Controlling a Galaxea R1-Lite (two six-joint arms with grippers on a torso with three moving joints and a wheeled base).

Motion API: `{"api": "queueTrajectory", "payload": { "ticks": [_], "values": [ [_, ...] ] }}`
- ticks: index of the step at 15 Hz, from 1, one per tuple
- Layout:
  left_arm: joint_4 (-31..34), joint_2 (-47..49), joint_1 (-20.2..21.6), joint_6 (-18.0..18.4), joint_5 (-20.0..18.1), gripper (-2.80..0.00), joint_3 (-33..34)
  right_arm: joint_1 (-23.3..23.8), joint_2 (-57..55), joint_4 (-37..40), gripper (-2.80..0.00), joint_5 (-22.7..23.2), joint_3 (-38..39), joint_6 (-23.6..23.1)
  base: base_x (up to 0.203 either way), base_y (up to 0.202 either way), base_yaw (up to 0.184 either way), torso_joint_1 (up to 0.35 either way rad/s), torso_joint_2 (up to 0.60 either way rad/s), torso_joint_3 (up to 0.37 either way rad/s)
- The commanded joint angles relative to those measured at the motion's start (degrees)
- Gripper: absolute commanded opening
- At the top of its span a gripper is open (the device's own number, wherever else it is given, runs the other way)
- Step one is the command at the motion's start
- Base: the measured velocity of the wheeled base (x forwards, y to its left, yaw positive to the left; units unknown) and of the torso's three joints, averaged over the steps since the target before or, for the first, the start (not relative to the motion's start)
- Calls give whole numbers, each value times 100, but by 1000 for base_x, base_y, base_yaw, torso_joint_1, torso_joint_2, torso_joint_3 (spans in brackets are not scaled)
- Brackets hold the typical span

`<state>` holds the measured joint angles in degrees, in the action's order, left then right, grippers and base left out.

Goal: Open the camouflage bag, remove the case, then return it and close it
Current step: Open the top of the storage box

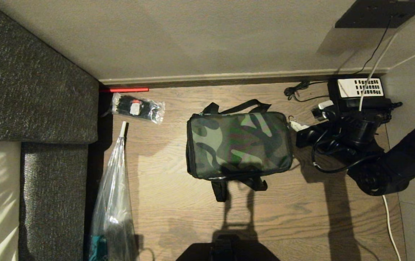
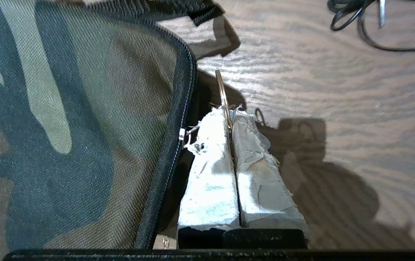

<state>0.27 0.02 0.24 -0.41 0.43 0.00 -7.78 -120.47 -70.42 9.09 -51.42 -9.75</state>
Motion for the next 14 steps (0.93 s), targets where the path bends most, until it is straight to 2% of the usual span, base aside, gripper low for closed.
{"api": "queueTrajectory", "payload": {
  "ticks": [1, 14],
  "values": [
    [0, -2, 2, -3, 1, -280, 18, 13, 41, -63, -280, 5, -26, 29, 0, 0, 0, 0, 0, 0],
    [0, -2, 2, -3, 1, -280, 18, -93, -102, -504, -280, 17, -383, 240, 0, 0, 0, 0, 0, 0]
  ]
}}
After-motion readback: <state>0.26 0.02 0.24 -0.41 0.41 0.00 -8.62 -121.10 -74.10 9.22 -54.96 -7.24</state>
